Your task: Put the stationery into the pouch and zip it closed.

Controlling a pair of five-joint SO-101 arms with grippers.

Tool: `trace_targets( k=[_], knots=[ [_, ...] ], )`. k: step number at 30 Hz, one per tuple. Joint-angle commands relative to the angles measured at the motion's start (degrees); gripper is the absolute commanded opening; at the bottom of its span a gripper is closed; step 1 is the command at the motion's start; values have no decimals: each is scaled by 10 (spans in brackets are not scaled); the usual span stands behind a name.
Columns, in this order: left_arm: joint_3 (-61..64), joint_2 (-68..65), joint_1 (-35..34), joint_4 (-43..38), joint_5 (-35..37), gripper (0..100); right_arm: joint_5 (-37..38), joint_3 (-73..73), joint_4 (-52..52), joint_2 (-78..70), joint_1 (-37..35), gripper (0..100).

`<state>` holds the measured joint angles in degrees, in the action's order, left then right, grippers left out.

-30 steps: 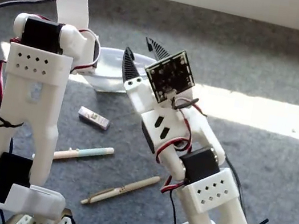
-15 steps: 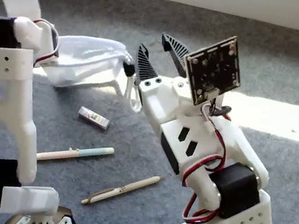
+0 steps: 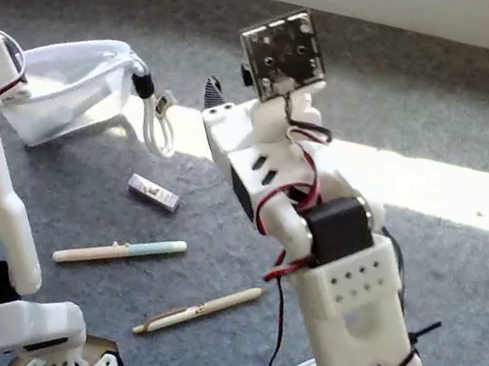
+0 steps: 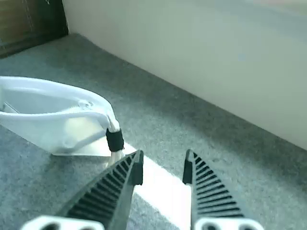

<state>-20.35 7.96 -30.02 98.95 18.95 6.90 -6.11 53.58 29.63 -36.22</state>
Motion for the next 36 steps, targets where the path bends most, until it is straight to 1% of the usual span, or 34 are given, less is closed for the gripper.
trace_targets(
  k=[1, 6, 10, 13, 22, 30, 36],
  knots=[
    [-10, 31, -40, -18, 11, 7, -4, 36, 2, -45, -4, 135],
    [-10, 31, -85, -18, 33, 7, -4, 36, 6, -116, -31, 137],
    [-10, 31, -110, -18, 33, 7, 14, 60, 47, -174, -64, 139],
    [-7, 31, -116, -18, 34, 7, 15, 81, 62, -219, -92, 139],
    [-6, 31, -125, -18, 34, 7, 17, 87, 50, -341, -150, 141],
    [-6, 31, -126, -18, 33, 7, 19, 87, 33, -413, -161, 287],
    [-5, 30, -126, -18, 33, 7, 19, 111, 7, -471, -161, 291]
  ],
)
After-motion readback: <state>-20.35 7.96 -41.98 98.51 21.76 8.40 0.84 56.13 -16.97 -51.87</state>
